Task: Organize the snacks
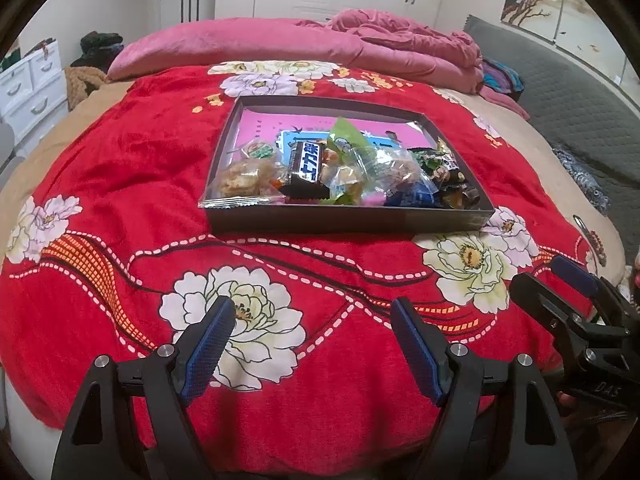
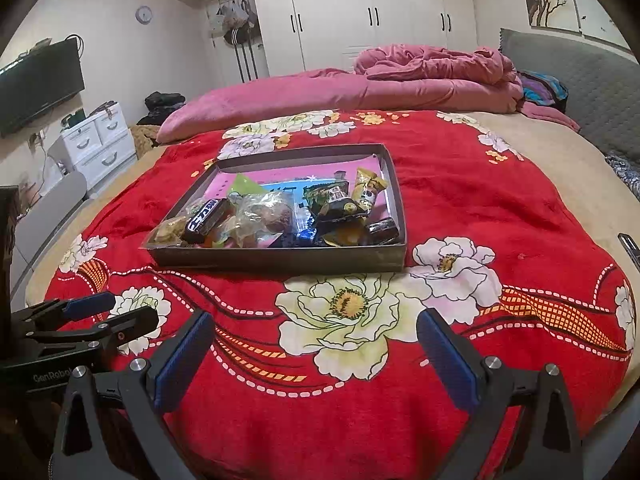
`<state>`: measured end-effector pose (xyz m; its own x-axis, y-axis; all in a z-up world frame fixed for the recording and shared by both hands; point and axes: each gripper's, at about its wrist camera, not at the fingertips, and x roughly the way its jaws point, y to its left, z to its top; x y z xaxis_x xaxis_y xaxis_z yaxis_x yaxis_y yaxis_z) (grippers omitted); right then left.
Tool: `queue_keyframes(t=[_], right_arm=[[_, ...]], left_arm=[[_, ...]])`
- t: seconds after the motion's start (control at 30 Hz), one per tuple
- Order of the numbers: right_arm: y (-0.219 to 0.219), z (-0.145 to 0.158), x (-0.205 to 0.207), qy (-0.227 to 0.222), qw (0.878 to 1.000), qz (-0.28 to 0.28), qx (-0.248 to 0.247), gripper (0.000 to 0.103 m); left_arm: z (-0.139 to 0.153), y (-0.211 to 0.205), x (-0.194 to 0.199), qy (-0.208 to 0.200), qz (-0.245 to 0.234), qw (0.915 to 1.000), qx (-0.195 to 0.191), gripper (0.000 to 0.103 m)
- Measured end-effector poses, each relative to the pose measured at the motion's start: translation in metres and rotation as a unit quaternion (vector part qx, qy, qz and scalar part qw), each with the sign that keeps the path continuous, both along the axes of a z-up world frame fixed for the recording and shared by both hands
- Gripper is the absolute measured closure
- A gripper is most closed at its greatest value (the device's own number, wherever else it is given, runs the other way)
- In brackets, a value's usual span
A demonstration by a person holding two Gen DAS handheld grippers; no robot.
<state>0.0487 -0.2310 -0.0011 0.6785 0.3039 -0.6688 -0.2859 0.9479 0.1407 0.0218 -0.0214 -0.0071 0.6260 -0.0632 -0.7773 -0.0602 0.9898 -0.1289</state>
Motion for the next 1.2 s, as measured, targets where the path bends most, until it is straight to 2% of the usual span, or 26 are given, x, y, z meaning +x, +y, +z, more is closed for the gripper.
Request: queue_keyframes(t=[1.03, 1.13, 1.2], right_arm=[[0.001, -0.001, 0.001, 0.001, 1.0, -0.001, -0.003, 0.001], [0.001, -0.002, 0.001, 0.002, 1.0, -0.001, -0.001, 0.001], [-0.002, 0.0, 0.003, 0.001, 1.0, -0.005, 0.005, 0.001]], left_arm=[[0.003, -0.001, 0.0, -0.01, -0.003, 0.9998, 0.019, 0.022], [0.004, 0.002, 0.002, -0.014, 0.003, 0.9996, 0.025, 0.022], [0.011, 0.006, 0.001, -0.032, 0.007, 0.9994, 0.013, 0.022]])
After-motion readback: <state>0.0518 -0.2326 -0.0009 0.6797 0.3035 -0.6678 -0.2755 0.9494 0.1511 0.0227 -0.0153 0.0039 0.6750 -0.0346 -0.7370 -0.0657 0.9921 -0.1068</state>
